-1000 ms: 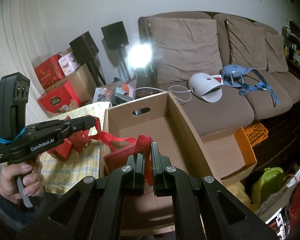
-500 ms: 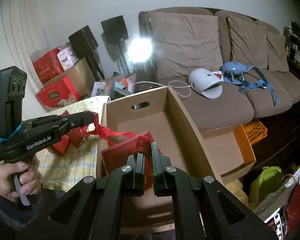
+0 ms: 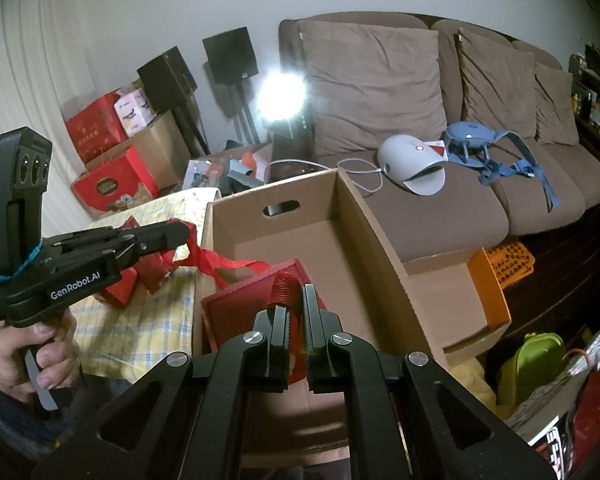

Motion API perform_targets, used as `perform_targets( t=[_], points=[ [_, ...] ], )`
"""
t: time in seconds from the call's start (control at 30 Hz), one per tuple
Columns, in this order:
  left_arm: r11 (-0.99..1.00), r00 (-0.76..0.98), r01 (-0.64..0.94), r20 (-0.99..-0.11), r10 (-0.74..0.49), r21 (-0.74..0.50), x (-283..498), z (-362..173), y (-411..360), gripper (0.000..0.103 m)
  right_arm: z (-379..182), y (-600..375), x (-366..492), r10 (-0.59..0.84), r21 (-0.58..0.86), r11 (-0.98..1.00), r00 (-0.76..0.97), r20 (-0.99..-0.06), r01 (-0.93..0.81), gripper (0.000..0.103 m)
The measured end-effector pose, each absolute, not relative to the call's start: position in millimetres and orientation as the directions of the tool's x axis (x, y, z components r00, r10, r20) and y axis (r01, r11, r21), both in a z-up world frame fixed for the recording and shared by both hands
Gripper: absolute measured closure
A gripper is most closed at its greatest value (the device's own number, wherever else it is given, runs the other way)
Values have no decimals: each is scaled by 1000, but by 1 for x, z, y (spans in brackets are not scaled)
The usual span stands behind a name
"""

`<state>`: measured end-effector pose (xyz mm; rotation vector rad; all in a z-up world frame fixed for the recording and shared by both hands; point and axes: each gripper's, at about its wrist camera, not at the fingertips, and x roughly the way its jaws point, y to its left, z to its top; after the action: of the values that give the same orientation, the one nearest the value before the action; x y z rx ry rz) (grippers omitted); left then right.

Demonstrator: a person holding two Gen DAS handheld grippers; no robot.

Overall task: Organize objects
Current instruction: 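Lower the red gift bag further until it rests inside the cardboard box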

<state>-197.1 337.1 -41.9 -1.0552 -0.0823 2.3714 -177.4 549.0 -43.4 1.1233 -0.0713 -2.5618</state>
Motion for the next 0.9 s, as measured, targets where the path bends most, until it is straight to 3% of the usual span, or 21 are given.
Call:
perform_targets(
  t=[0.9],
  points=[
    [-840, -489, -492, -727, 483, -228, -194, -61, 351, 102, -63, 540, -185, -301, 146, -943, -575, -761, 300, 97]
  ],
)
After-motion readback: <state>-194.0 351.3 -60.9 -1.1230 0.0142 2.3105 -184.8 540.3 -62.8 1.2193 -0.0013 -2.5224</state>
